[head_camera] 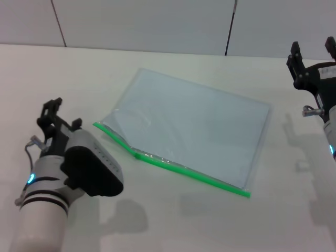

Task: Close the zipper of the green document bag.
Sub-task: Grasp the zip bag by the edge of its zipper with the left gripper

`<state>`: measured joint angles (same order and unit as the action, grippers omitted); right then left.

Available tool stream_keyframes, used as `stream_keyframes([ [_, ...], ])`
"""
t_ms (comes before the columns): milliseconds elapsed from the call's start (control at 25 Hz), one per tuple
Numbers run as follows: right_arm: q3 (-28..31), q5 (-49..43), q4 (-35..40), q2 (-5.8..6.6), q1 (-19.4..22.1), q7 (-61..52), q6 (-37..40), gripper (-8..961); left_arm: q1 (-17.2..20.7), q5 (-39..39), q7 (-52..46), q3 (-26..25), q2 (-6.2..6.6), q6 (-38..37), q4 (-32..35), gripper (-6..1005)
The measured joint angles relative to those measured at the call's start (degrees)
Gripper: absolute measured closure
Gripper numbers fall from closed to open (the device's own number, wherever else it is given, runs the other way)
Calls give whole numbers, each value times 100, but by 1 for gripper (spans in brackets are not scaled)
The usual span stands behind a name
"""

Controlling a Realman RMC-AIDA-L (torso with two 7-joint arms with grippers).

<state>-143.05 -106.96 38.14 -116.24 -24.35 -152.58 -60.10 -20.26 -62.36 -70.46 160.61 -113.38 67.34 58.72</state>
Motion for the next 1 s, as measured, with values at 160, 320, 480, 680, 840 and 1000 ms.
stream_keyframes([
  [160, -4, 0, 0, -2, 0, 0, -14, 276, -177, 235, 204, 152, 0, -113, -11, 335],
  [320, 5, 0, 0, -3, 1, 4, -19, 277, -219, 331, 398, 171, 0, -203, 5, 337],
  [480, 21, 0, 0, -3, 9, 8, -16, 278, -221, 439, 571, 174, -4, -321, 25, 338],
  [680, 6, 0, 0, -4, 9, 9, -11, 279, -226, 500, 642, 177, -8, -381, 31, 339],
  [840, -8, 0, 6, -4, 6, 65, -10, 279, -233, 544, 812, 165, -9, -528, 36, 339],
  [1000, -18, 0, 37, -3, 3, 214, -5, 280, -311, 657, 881, 178, -9, -580, 9, 339],
])
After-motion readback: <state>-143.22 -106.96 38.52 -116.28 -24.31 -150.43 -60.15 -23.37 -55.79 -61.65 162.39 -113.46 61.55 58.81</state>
